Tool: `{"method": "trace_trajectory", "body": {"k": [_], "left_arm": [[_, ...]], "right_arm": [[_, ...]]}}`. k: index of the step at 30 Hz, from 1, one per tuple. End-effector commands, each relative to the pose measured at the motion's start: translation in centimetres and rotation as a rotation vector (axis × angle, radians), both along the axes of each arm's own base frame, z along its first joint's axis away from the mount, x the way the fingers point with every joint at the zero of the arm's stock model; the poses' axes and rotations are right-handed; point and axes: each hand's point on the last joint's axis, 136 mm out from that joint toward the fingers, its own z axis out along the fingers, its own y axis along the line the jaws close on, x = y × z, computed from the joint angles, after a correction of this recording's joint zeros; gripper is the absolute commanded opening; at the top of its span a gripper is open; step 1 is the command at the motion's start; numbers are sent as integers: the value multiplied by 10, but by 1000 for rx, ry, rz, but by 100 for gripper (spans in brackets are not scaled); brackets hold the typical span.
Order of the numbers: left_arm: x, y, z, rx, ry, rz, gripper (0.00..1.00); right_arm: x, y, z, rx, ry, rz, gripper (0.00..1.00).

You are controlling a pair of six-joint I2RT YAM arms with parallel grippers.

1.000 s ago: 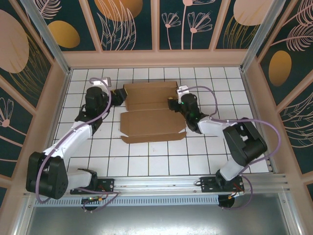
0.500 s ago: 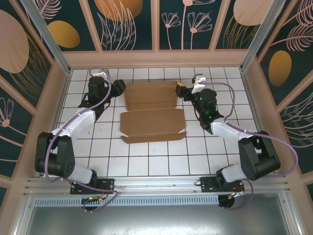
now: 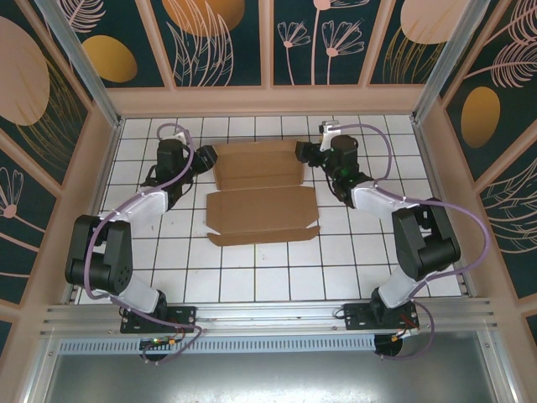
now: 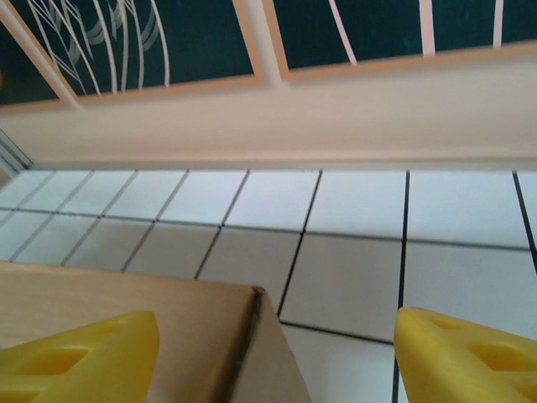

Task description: Fold the paper box

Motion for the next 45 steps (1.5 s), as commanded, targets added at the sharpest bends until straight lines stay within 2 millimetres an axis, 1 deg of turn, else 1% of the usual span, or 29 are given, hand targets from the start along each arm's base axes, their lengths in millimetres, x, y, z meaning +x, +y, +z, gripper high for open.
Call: {"method": "trace_trajectory", "body": {"k": [1, 3, 5, 6, 8, 9, 10, 14, 17, 18, 19, 21, 24, 25, 26, 28, 30, 31, 33, 35, 36, 38, 40, 42, 45], "left_arm": [[-8, 6, -22, -9, 42, 27, 52], [-13, 9, -35, -6, 70, 41, 51], [-17, 10, -43, -9, 90, 44, 50], [-17, 10, -44, -11, 94, 46, 50], [-15, 9, -38, -9, 82, 42, 50], [-12, 9, -32, -6, 70, 40, 51], [-10, 8, -23, -4, 54, 36, 53], [3, 5, 21, 15, -27, 14, 58], [5, 5, 49, 34, -73, 6, 59], [7, 5, 62, 33, -99, 5, 59], [6, 5, 69, 33, -112, 3, 59], [2, 4, 78, 23, -131, -1, 59], [-2, 1, 85, 20, -141, -29, 59], [-4, 0, 86, 23, -143, -35, 59], [-6, 0, 87, 21, -147, -38, 59], [-9, 1, 88, 16, -156, -38, 59], [-11, 0, 94, 15, -173, -44, 59], [-16, 1, 83, 21, -153, -45, 59], [-18, 2, 83, 27, -156, -46, 59], [-20, 2, 87, 31, -167, -45, 59], [-20, 4, 90, 31, -174, -41, 58], [-22, 7, 98, 39, -187, -26, 58], [-24, 11, 108, 56, -199, -7, 58], [-27, 13, 112, 65, -210, -4, 58], [-30, 16, 119, 74, -229, 5, 58]], "right_arm": [[2, 0, -17, -20, 48, -36, 72], [0, -3, -29, -39, 67, -57, 71], [-3, -4, -37, -43, 81, -68, 69], [-4, -4, -38, -42, 81, -69, 69], [-6, -4, -31, -30, 71, -65, 68], [-7, -4, -27, -26, 65, -65, 68], [-7, -5, -18, -18, 51, -68, 68], [-9, -12, 14, 6, 5, -103, 67], [-10, -13, 29, 8, -1, -105, 66], [-11, -13, 33, 9, -6, -105, 64], [-13, -13, 37, 12, -16, -104, 61], [-15, -10, 44, 20, -36, -85, 51], [-18, -1, 52, 51, -54, -30, 34], [-18, 4, 54, 53, -40, 0, 27], [-17, 9, 54, 53, -16, 22, 23], [-13, 17, 54, 61, 33, 46, 18], [-9, 20, 52, 75, 83, 46, 16], [-6, 24, 51, 77, 108, 54, 15], [0, 30, 44, 70, 159, 69, 14], [5, 35, 35, 60, 208, 74, 14], [7, 37, 30, 54, 226, 72, 12], [7, 39, 22, 50, 241, 70, 12], [8, 39, 17, 54, 251, 63, 11], [11, 39, 11, 46, 269, 55, 11], [20, 38, 0, 30, 300, 27, 11]]}}
